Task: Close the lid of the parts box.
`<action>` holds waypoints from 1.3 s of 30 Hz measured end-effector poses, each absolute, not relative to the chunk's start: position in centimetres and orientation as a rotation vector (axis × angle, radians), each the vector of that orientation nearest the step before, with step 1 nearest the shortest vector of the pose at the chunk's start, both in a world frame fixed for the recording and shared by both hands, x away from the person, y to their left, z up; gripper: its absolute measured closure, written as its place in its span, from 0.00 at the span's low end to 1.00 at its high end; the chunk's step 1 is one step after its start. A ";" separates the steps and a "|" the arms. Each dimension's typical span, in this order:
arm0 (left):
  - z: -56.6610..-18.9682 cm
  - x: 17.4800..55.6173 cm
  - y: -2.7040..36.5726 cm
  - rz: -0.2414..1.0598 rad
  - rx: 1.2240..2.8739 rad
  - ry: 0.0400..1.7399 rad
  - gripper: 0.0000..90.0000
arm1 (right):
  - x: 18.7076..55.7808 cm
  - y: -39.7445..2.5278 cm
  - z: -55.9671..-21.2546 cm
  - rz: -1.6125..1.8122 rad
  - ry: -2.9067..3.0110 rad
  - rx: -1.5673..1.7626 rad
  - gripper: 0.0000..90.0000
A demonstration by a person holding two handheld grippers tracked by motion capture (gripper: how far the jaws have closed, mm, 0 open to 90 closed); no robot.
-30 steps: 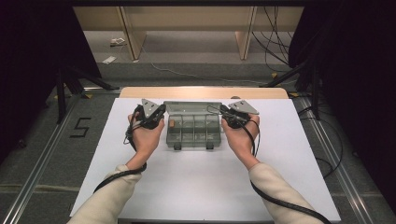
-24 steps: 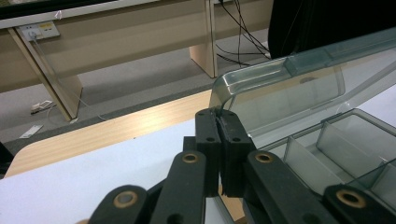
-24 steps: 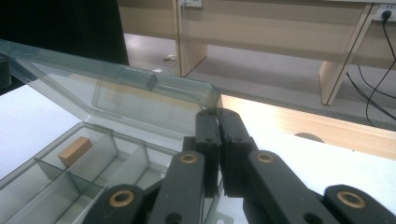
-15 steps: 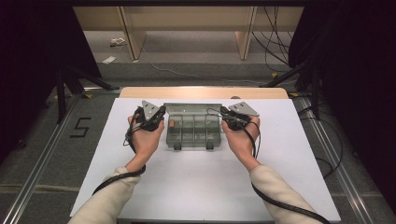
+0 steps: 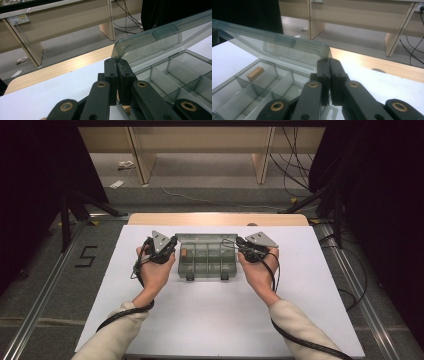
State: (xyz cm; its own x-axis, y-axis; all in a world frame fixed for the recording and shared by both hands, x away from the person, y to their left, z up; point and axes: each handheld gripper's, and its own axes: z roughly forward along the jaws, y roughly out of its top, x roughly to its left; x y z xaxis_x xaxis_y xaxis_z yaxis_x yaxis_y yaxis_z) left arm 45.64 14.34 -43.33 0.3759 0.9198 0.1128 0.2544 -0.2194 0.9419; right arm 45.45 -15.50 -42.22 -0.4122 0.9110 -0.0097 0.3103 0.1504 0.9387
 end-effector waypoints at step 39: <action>-44.8 43.2 15.4 0.690 1.868 1.053 0.69 | 43.6 -17.1 -44.5 1.234 1.999 1.078 0.74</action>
